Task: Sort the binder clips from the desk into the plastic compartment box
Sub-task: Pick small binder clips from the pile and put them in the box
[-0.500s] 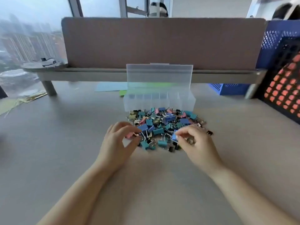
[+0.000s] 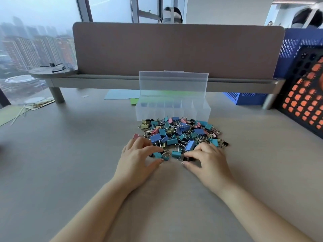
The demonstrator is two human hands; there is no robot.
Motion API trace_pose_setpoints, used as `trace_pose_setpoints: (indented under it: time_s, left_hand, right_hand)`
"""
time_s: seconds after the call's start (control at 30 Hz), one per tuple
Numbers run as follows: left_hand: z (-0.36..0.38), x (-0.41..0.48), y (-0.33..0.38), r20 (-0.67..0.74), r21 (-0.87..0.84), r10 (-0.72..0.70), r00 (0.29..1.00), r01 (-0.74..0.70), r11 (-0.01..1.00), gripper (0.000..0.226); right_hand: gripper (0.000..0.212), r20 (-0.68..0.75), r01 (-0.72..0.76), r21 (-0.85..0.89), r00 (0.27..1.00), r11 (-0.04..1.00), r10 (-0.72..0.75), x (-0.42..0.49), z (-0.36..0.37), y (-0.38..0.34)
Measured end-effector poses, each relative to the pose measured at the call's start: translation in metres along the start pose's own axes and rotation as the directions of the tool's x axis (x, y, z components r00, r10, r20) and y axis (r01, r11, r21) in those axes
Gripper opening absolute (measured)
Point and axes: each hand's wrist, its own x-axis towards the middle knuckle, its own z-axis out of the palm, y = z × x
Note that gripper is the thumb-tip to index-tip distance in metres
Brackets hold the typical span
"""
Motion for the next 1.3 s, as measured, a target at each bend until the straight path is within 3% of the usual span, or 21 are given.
trace_pose_setpoints:
  time_s: [0.23, 0.47, 0.63, 0.8, 1.0, 1.3]
  left_hand:
    - [0.007, 0.005, 0.019, 0.028, 0.169, 0.134, 0.991, -0.137, 0.976, 0.019]
    - [0.005, 0.006, 0.021, 0.087, 0.143, 0.114, 0.990, -0.126, 0.982, 0.020]
    - [0.004, 0.007, 0.019, 0.117, 0.123, 0.088, 0.989, -0.103, 0.987, 0.026]
    - [0.005, 0.009, 0.017, 0.148, 0.144, 0.079, 0.986, -0.100, 0.984, 0.031]
    - [0.005, 0.012, 0.018, 0.136, 0.126, 0.128, 0.982, -0.145, 0.981, 0.024]
    - [0.005, 0.010, 0.015, 0.110, 0.081, 0.161, 0.981, -0.170, 0.982, 0.021]
  right_hand:
    - [0.022, -0.006, 0.014, -0.069, 1.000, 0.998, -0.014, 0.000, 0.001, -0.006]
    - [0.018, 0.025, 0.016, -0.065, 1.000, 0.998, -0.014, 0.002, -0.003, -0.009]
    - [0.011, -0.050, 0.027, 0.046, 0.998, 0.999, -0.025, 0.003, -0.005, -0.009]
    - [0.014, -0.102, -0.164, 0.356, 0.972, 0.920, 0.212, 0.006, -0.005, -0.015]
    - [0.019, -0.154, -0.060, 0.334, 0.981, 0.941, 0.117, 0.007, -0.004, -0.022]
    - [0.037, -0.092, -0.229, 0.573, 0.936, 0.787, 0.339, 0.006, -0.019, -0.013]
